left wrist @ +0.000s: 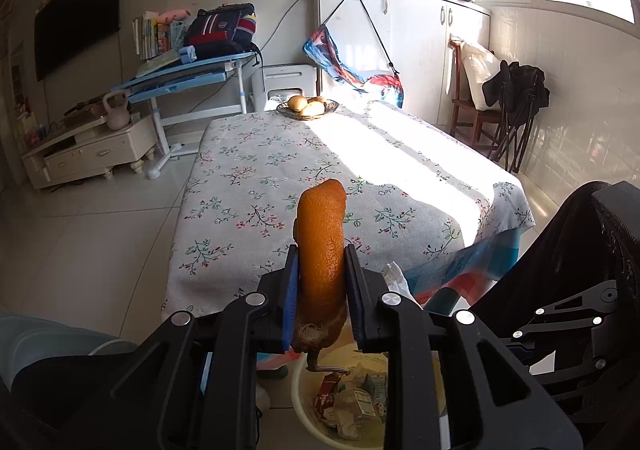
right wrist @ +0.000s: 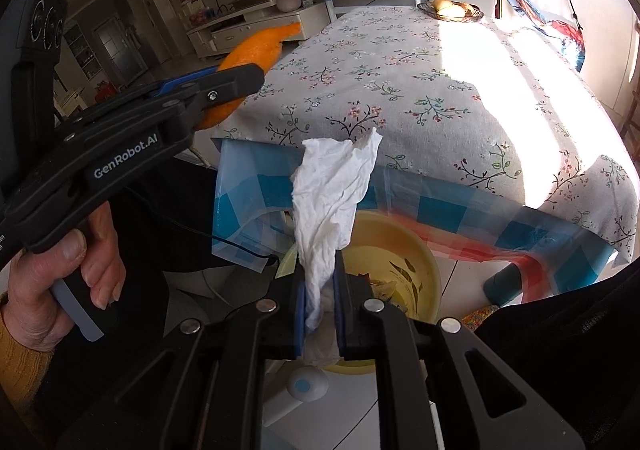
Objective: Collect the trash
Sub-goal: 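Carry the tissue and the long peel over the yellow basin with both tools, then open the right tool to drop the tissue while the left tool drops the peel into the basin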
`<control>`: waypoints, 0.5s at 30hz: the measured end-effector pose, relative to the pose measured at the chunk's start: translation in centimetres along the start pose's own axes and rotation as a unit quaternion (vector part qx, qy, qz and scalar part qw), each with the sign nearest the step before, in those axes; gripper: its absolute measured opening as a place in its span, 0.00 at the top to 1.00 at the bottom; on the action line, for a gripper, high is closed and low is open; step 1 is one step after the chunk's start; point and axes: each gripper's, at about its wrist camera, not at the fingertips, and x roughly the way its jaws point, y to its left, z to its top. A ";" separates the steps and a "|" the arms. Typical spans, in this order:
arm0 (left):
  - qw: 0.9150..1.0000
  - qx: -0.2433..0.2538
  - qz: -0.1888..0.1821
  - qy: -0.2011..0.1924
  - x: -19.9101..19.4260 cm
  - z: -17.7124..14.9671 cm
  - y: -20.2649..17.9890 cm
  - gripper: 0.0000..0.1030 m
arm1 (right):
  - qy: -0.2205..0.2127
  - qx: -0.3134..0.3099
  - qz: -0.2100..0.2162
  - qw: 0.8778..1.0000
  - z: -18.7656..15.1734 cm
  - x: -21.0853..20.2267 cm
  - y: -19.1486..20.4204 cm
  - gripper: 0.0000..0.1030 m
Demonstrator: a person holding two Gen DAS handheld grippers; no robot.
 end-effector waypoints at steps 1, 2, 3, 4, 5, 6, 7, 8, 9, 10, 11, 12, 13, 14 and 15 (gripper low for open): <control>1.000 0.001 0.000 0.000 0.0 0.0 0.0 0.79 | 0.006 0.000 -0.001 1.000 0.0 0.3 0.0 0.88; 1.000 0.002 -0.001 0.001 0.0 0.0 -0.1 0.79 | 0.013 0.002 -0.002 1.000 -0.1 0.8 0.0 0.88; 1.000 0.003 -0.001 0.001 0.1 0.0 -0.1 0.79 | 0.020 0.003 -0.001 1.000 -0.1 1.3 -0.1 0.88; 1.000 0.004 -0.001 0.002 0.1 -0.1 -0.1 0.79 | 0.026 0.005 0.000 1.000 -0.1 1.7 -0.1 0.88; 1.000 0.004 -0.001 0.002 0.1 -0.1 -0.2 0.79 | 0.033 0.005 0.000 0.999 -0.1 2.2 -0.1 0.88; 1.000 0.005 -0.002 0.002 0.1 -0.1 -0.2 0.79 | 0.039 0.005 0.000 0.999 -0.2 2.7 -0.1 0.88; 1.000 0.006 -0.002 0.003 0.2 -0.1 -0.2 0.79 | 0.045 0.006 0.001 0.999 -0.1 3.2 -0.1 0.88; 1.000 0.007 -0.002 0.003 0.2 -0.1 -0.2 0.79 | 0.051 0.006 0.001 0.999 -0.2 3.7 -0.1 0.86; 1.000 0.008 -0.002 0.004 0.2 -0.1 -0.2 0.79 | 0.057 0.006 -0.001 0.998 -0.2 4.2 -0.1 0.86; 1.000 0.009 -0.002 0.005 0.3 -0.2 -0.3 0.79 | 0.063 0.004 -0.003 0.998 -0.2 4.7 0.0 0.85; 1.000 0.009 -0.002 0.005 0.3 -0.2 -0.3 0.79 | 0.069 0.003 -0.005 0.998 -0.2 5.2 0.0 0.85; 1.000 0.010 -0.003 0.007 0.4 -0.2 -0.3 0.79 | 0.072 0.002 -0.006 0.997 -0.2 5.6 0.1 0.78; 1.000 0.010 -0.004 0.008 0.4 -0.2 -0.3 0.79 | 0.074 0.001 -0.010 0.997 -0.3 5.7 0.2 0.74; 1.000 0.010 -0.005 0.009 0.5 -0.2 -0.4 0.79 | 0.073 0.000 -0.012 0.997 -0.3 5.8 0.2 0.69; 1.000 0.009 -0.006 0.011 0.6 -0.2 -0.4 0.79 | 0.072 0.001 -0.012 0.997 -0.3 5.7 0.1 0.69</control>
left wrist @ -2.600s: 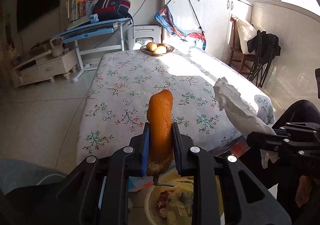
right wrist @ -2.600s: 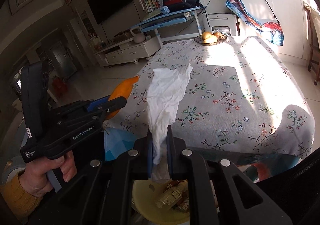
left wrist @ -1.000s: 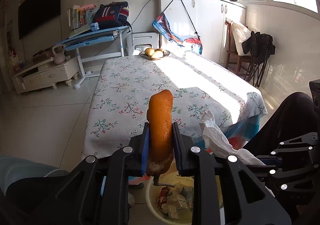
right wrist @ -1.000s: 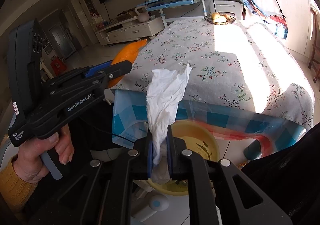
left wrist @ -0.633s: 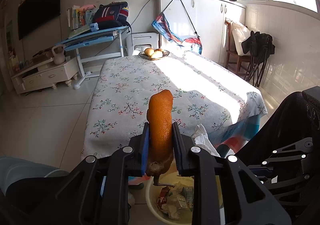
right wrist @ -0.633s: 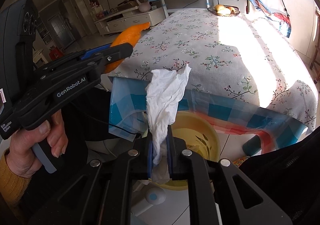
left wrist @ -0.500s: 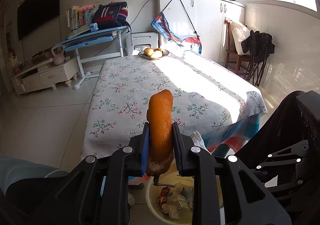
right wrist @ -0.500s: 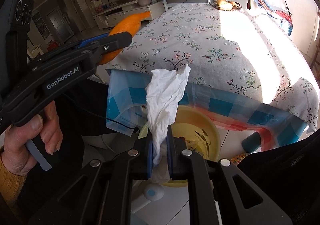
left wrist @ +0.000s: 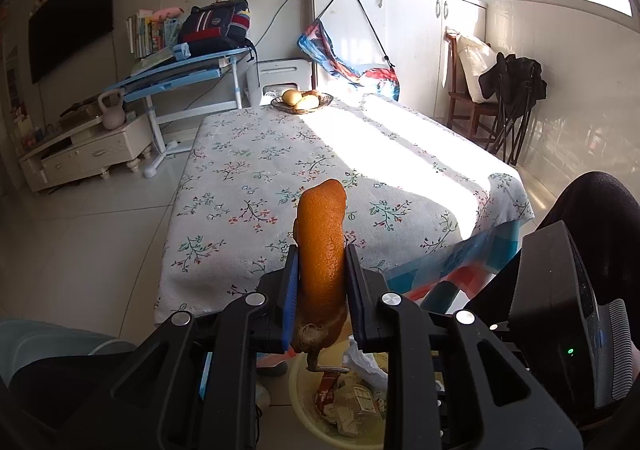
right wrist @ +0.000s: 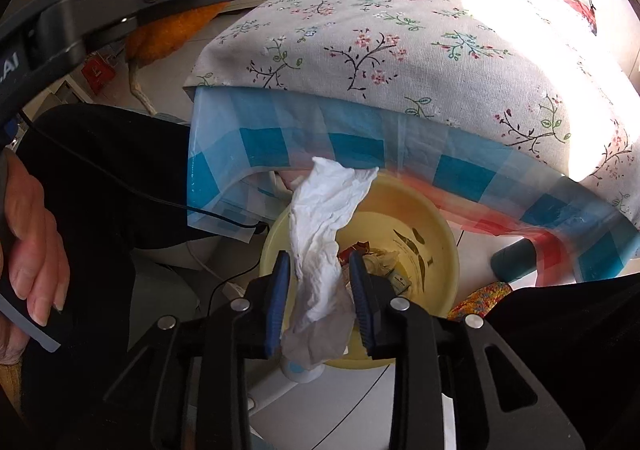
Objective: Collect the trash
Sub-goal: 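Open the right tool to drop the tissue while the left tool drops the peel into the basin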
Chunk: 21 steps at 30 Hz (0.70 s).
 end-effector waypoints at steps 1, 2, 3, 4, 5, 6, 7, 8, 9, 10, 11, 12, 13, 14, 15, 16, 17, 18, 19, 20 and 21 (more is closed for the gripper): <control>1.000 0.000 -0.001 0.002 0.1 0.0 0.0 0.79 | -0.001 0.001 0.000 1.000 0.0 -0.1 -0.1 0.69; 1.000 0.000 -0.002 0.003 0.2 0.0 0.0 0.79 | -0.003 0.004 0.000 1.000 0.0 -0.2 -0.2 0.68; 1.000 0.000 -0.003 0.005 0.2 -0.1 0.0 0.79 | -0.006 0.008 0.000 1.000 0.0 -0.4 -0.4 0.67; 1.000 0.001 -0.004 0.007 0.3 -0.1 -0.1 0.79 | -0.009 0.013 0.000 1.000 0.0 -0.5 -0.6 0.66; 1.000 0.003 -0.005 0.008 0.4 -0.1 -0.2 0.79 | -0.013 0.019 0.000 1.000 0.0 -0.7 -0.8 0.63; 1.000 0.005 -0.007 0.010 0.4 -0.1 -0.2 0.79 | -0.019 0.025 -0.001 1.000 0.0 -0.9 -1.1 0.60; 1.000 0.006 -0.009 0.012 0.6 -0.2 -0.4 0.79 | -0.027 0.031 -0.003 0.999 0.1 -1.3 -1.3 0.59; 1.000 0.008 -0.012 0.015 0.7 -0.2 -0.5 0.79 | -0.038 0.038 -0.004 0.999 0.1 -1.7 -1.6 0.56; 1.000 0.010 -0.016 0.019 0.8 -0.3 -0.6 0.79 | -0.051 0.045 -0.007 0.998 0.2 -2.2 -1.8 0.53; 0.999 0.013 -0.020 0.024 0.9 -0.4 -0.7 0.79 | -0.065 0.053 -0.010 0.996 0.3 -2.7 -2.1 0.51; 0.999 0.016 -0.026 0.031 1.2 -0.5 -0.9 0.79 | -0.083 0.061 -0.017 0.995 0.3 -3.4 -2.4 0.46; 0.998 0.019 -0.033 0.040 1.4 -0.6 -1.1 0.79 | -0.103 0.070 -0.028 0.992 0.3 -4.2 -2.7 0.40; 0.998 0.023 -0.039 0.052 1.8 -0.8 -1.3 0.79 | -0.123 0.079 -0.039 0.989 0.3 -5.0 -3.1 0.38; 0.996 0.027 -0.046 0.067 2.3 -1.0 -1.5 0.79 | -0.141 0.089 -0.050 0.985 0.2 -5.8 -3.5 0.35; 0.995 0.031 -0.054 0.083 2.8 -1.3 -1.7 0.79 | -0.158 0.097 -0.063 0.981 0.2 -6.5 -3.8 0.34; 0.993 0.037 -0.056 0.098 3.3 -1.6 -2.0 0.77 | -0.171 0.103 -0.074 0.977 0.2 -7.1 -4.0 0.33; 0.992 0.044 -0.056 0.105 3.6 -1.8 -2.4 0.72 | -0.182 0.107 -0.084 0.974 0.1 -7.6 -4.2 0.31; 0.991 0.051 -0.054 0.107 3.6 -1.9 -2.6 0.68 | -0.192 0.110 -0.094 0.971 0.1 -8.0 -4.4 0.30; 0.992 0.056 -0.048 0.103 3.5 -1.9 -2.8 0.57 | -0.199 0.111 -0.101 0.968 0.1 -8.2 -4.4 0.28; 0.993 0.060 -0.040 0.098 3.3 -1.8 -3.0 0.46 | -0.203 0.112 -0.104 0.967 0.1 -8.3 -4.4 0.27; 0.993 0.063 -0.032 0.091 3.0 -1.7 -2.9 0.42 | -0.202 0.112 -0.104 0.967 0.1 -8.3 -4.5 0.26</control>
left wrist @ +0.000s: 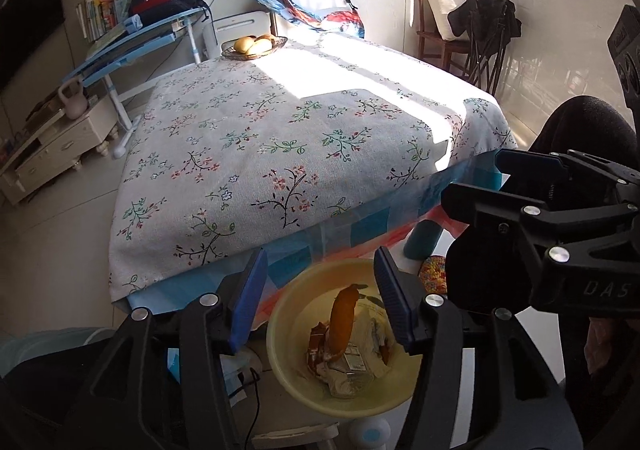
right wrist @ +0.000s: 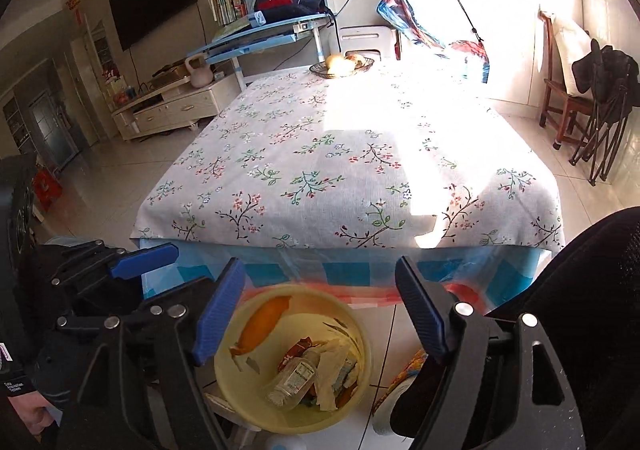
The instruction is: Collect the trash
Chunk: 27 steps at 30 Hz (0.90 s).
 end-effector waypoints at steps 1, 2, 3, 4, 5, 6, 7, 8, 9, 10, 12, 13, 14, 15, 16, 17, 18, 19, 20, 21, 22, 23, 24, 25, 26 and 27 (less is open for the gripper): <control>1.000 0.000 0.008 -0.006 -0.2 0.0 0.1 0.35 | 0.003 -0.001 0.001 1.000 0.0 0.2 0.0 0.26; 1.000 -0.003 0.015 -0.010 -0.4 0.0 0.2 0.29 | 0.006 -0.003 0.001 1.000 -0.1 0.4 0.1 0.26; 1.000 -0.007 0.020 -0.015 -0.5 0.1 0.4 0.28 | 0.008 -0.005 0.001 1.000 -0.1 0.5 0.3 0.26; 0.999 -0.008 0.027 -0.018 -0.7 0.2 0.5 0.25 | 0.009 -0.007 0.002 1.000 -0.1 0.5 0.3 0.26; 0.999 -0.008 0.035 -0.021 -0.8 0.3 0.6 0.22 | 0.008 -0.005 0.004 1.000 -0.1 0.5 0.4 0.25; 0.999 -0.006 0.043 -0.024 -0.9 0.3 0.6 0.21 | 0.008 -0.004 0.004 1.000 -0.2 0.4 0.3 0.24; 0.998 -0.004 0.049 -0.028 -1.1 0.3 0.6 0.19 | 0.008 -0.001 0.005 1.000 -0.1 0.4 0.2 0.24; 0.998 -0.003 0.051 -0.032 -1.2 0.4 0.6 0.18 | 0.008 0.001 0.006 1.000 -0.1 0.4 0.1 0.24; 0.998 -0.004 0.050 -0.034 -1.3 0.4 0.7 0.17 | 0.006 0.003 0.005 1.000 -0.2 0.3 0.0 0.24; 0.998 -0.006 0.052 -0.034 -1.3 0.5 0.8 0.16 | 0.003 0.004 0.005 1.000 -0.2 0.2 -0.1 0.24; 0.998 -0.009 0.056 -0.033 -1.2 0.6 0.9 0.15 | -0.005 0.007 0.005 1.000 -0.1 -0.1 -0.1 0.23; 0.998 -0.011 0.057 -0.032 -1.1 0.7 0.9 0.14 | -0.009 0.009 0.004 1.000 -0.1 -0.2 -0.3 0.23; 0.998 -0.013 0.059 -0.032 -1.1 0.6 1.0 0.13 | -0.014 0.012 0.004 1.000 -0.1 -0.4 -0.3 0.23; 0.997 -0.015 0.061 -0.032 -1.1 0.6 1.1 0.12 | -0.018 0.016 0.004 1.000 0.0 -0.5 -0.5 0.23; 0.997 -0.017 0.064 -0.033 -1.1 0.6 1.2 0.11 | -0.023 0.020 0.003 1.000 0.1 -0.6 -0.6 0.23; 0.997 -0.019 0.066 -0.033 -1.1 0.6 1.3 0.10 | -0.027 0.024 0.002 0.999 0.2 -0.7 -0.7 0.23; 0.997 -0.022 0.068 -0.034 -1.2 0.6 1.4 0.10 | -0.030 0.027 0.002 0.999 0.3 -0.8 -0.8 0.23; 0.997 -0.024 0.069 -0.035 -1.2 0.6 1.5 0.09 | -0.032 0.029 0.001 0.999 0.3 -0.8 -0.9 0.23; 0.996 -0.027 0.071 -0.036 -1.3 0.6 1.6 0.08 | -0.034 0.029 0.002 0.999 0.3 -0.8 -0.9 0.23; 0.996 -0.029 0.073 -0.037 -1.3 0.7 1.6 0.08 | -0.034 0.029 0.002 0.999 0.3 -0.8 -0.9 0.22; 0.996 -0.032 0.075 -0.038 -1.4 0.6 1.7 0.07 | -0.033 0.028 0.003 0.999 0.3 -0.7 -0.9 0.22; 0.996 -0.033 0.076 -0.038 -1.4 0.6 1.8 0.07 | -0.032 0.025 0.003 0.999 0.3 -0.7 -0.8 0.22; 0.996 -0.035 0.077 -0.038 -1.4 0.6 1.9 0.07 | -0.030 0.023 0.004 0.999 0.3 -0.6 -0.7 0.22; 0.996 -0.037 0.078 -0.038 -1.4 0.6 1.9 0.07 | -0.029 0.020 0.004 0.999 0.3 -0.5 -0.5 0.22; 0.995 -0.038 0.080 -0.037 -1.4 0.6 2.0 0.07 | -0.028 0.018 0.004 0.999 0.2 -0.5 -0.4 0.22; 0.995 -0.038 0.082 -0.037 -1.3 0.6 2.0 0.07 | -0.028 0.016 0.004 0.999 0.2 -0.5 -0.3 0.22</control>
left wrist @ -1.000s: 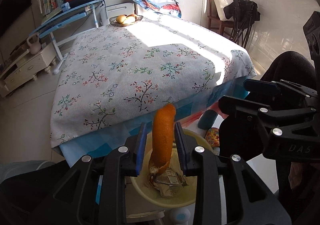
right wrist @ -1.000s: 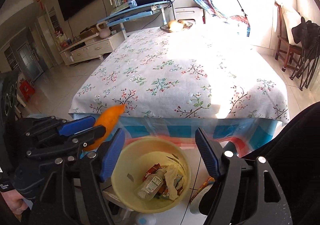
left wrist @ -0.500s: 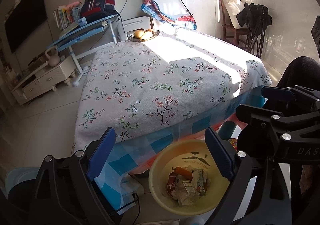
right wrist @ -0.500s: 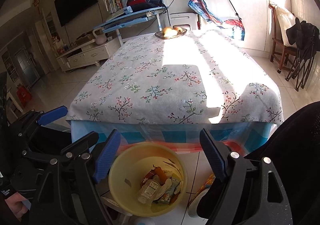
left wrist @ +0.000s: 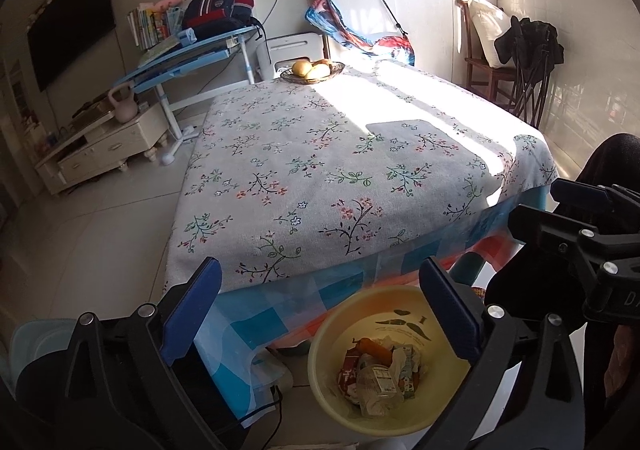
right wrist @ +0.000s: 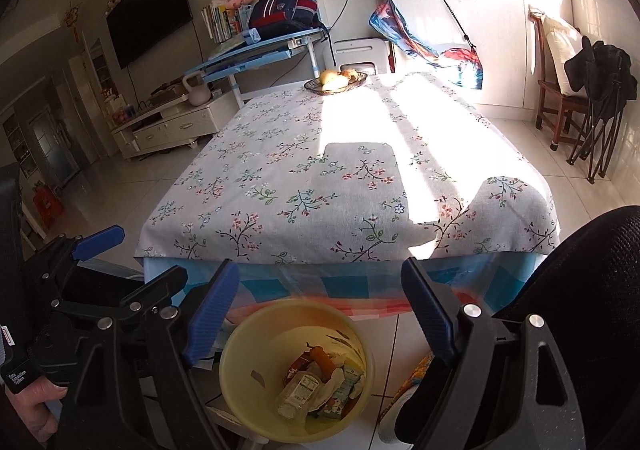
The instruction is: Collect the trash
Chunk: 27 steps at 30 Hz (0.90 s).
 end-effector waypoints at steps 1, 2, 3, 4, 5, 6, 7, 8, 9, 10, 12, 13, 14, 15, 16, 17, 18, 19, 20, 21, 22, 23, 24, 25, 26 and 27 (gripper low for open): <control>1.000 -0.001 0.002 0.001 0.0 0.1 0.0 0.07 | 0.000 -0.001 0.000 1.000 0.0 -0.1 0.0 0.22; 1.000 -0.001 0.004 0.001 0.1 0.1 0.0 0.07 | 0.000 -0.002 -0.001 1.000 -0.1 -0.1 0.0 0.22; 1.000 -0.002 0.005 0.001 0.1 0.1 0.0 0.07 | 0.000 -0.003 -0.001 1.000 -0.1 -0.1 0.0 0.21; 1.000 -0.003 0.006 0.001 0.1 0.1 0.1 0.07 | 0.000 -0.004 -0.001 1.000 0.0 -0.1 0.0 0.21; 1.000 -0.004 0.008 0.001 0.1 0.1 0.1 0.07 | 0.001 -0.004 -0.002 1.000 0.0 -0.1 0.0 0.21; 1.000 -0.004 0.010 0.001 0.1 0.1 0.1 0.07 | 0.001 -0.005 -0.002 1.000 -0.1 0.0 0.1 0.21; 1.000 -0.006 0.012 0.001 0.1 0.1 0.1 0.07 | 0.002 -0.006 -0.001 1.000 -0.1 0.0 0.1 0.21; 1.000 -0.008 0.013 0.001 0.1 0.1 0.2 0.07 | 0.003 -0.007 -0.001 1.000 -0.1 0.1 0.1 0.21; 1.000 -0.010 0.014 0.002 0.1 0.2 0.3 0.07 | 0.004 -0.009 -0.001 1.000 -0.1 0.1 0.2 0.21; 1.000 -0.013 0.014 0.002 0.1 0.2 0.4 0.07 | 0.005 -0.010 -0.001 1.000 -0.1 0.1 0.2 0.21; 1.000 -0.019 0.016 0.000 0.1 0.3 0.6 0.07 | 0.006 -0.012 -0.001 1.000 -0.1 0.1 0.3 0.20; 1.000 -0.022 0.016 -0.001 0.0 0.3 0.8 0.07 | 0.006 -0.013 -0.002 1.000 -0.1 0.1 0.3 0.20; 1.000 -0.025 0.016 -0.002 0.0 0.3 0.9 0.07 | 0.007 -0.013 -0.002 1.000 -0.1 0.2 0.4 0.20; 0.999 -0.028 0.016 -0.003 -0.1 0.4 1.0 0.07 | 0.008 -0.014 -0.002 1.000 -0.1 0.2 0.4 0.20; 0.999 -0.032 0.016 -0.005 -0.1 0.4 1.2 0.07 | 0.009 -0.015 -0.002 1.000 -0.1 0.2 0.5 0.20; 0.999 -0.034 0.017 -0.006 -0.1 0.4 1.3 0.07 | 0.009 -0.016 -0.002 1.000 -0.2 0.2 0.5 0.20; 0.999 -0.037 0.017 -0.007 -0.2 0.4 1.3 0.07 | 0.010 -0.017 -0.002 1.000 -0.2 0.3 0.6 0.20; 0.999 -0.038 0.016 -0.008 -0.2 0.4 1.4 0.07 | 0.011 -0.018 -0.002 1.000 -0.2 0.3 0.6 0.20; 0.999 -0.040 0.015 -0.009 -0.2 0.4 1.4 0.07 | 0.011 -0.019 -0.002 1.000 -0.2 0.3 0.6 0.20; 0.999 -0.041 0.015 -0.011 -0.3 0.4 1.5 0.07 | 0.012 -0.020 -0.001 1.000 -0.2 0.3 0.7 0.20; 0.999 -0.041 0.015 -0.012 -0.4 0.5 1.4 0.07 | 0.012 -0.021 -0.001 1.000 -0.2 0.3 0.7 0.20; 0.999 -0.042 0.014 -0.014 -0.5 0.5 1.4 0.07 | 0.012 -0.022 -0.001 1.000 -0.3 0.3 0.7 0.19; 0.999 -0.041 0.014 -0.015 -0.5 0.5 1.4 0.07 | 0.011 -0.023 -0.001 1.000 -0.3 0.3 0.8 0.19; 0.999 -0.040 0.014 -0.016 -0.5 0.6 1.4 0.07 | 0.011 -0.024 -0.002 1.000 -0.3 0.3 0.9 0.19; 0.999 -0.039 0.015 -0.017 -0.6 0.6 1.3 0.07 | 0.010 -0.026 -0.001 1.000 -0.3 0.2 0.9 0.19; 0.999 -0.038 0.016 -0.019 -0.6 0.6 1.3 0.07 | 0.010 -0.027 -0.002 1.000 -0.3 0.2 1.0 0.19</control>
